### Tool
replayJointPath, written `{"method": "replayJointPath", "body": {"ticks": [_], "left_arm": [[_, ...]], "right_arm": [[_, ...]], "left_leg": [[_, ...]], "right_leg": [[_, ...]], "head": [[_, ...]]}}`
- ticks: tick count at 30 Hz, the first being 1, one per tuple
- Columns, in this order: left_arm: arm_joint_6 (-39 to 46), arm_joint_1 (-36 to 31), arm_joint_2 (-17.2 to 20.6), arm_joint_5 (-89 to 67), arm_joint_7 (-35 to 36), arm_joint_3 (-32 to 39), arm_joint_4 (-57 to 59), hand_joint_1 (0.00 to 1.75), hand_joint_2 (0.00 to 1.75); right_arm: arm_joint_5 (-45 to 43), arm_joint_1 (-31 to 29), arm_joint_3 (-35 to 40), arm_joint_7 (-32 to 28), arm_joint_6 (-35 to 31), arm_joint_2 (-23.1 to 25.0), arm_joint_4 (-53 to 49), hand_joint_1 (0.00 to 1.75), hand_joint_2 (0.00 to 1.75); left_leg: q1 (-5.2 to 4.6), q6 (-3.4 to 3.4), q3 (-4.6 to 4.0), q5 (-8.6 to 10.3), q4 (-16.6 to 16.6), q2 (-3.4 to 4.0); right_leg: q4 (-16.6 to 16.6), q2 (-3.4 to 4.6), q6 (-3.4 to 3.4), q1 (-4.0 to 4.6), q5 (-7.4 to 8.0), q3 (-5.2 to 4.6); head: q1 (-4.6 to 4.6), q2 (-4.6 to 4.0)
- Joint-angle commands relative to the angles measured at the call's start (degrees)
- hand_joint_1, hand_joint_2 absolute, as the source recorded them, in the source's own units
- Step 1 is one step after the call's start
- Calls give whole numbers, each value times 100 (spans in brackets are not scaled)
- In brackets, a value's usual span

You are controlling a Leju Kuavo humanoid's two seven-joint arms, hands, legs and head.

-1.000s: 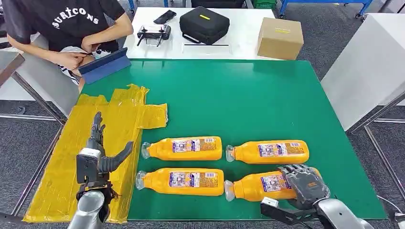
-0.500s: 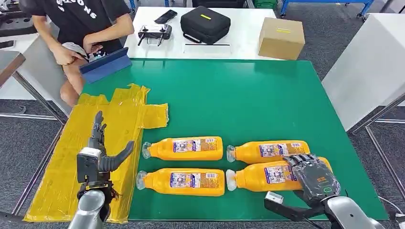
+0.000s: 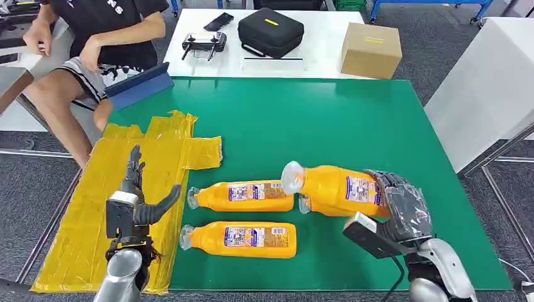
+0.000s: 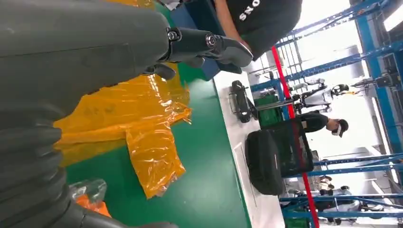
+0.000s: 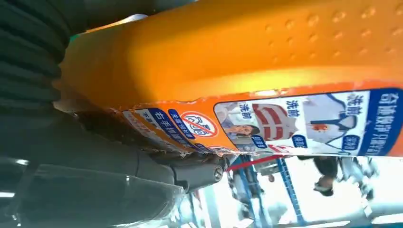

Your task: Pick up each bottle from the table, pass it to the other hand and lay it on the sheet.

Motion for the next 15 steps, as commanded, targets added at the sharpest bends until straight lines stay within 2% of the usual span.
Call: {"method": "replayJointPath", "body": {"ticks": [1,8,11,15], "left_arm": [[68,-141,20,-91,81,-326,254,0,175],[81,-144,18,-106,87,-344,247,0,175],[48,-166,5,-115,79,-408,258,0,175],[-23,-441,19,-144,105,-729,362,0,175]], "right_arm": [[-1001,-738,-257,-829,-793,1564,1783,175,175],[-987,-776,-210,-888,-876,1586,1903,175,175],[-1431,-923,-130,-1041,-814,1697,2255,175,175],[-2286,-1562,148,-1928,-1007,2039,3489,175,175]], "left_leg": [[7,-17,14,-2,-8,10],[6,-25,13,-4,-4,5],[4,-24,5,-4,-3,3],[9,-29,9,-5,-2,15]], "right_leg": [[-12,7,-11,6,3,14],[-4,0,-17,5,-2,14],[-3,-1,-14,4,-1,6],[-4,12,-18,8,4,10]], "head": [[0,0],[0,0],[-2,0],[-2,0]]}}
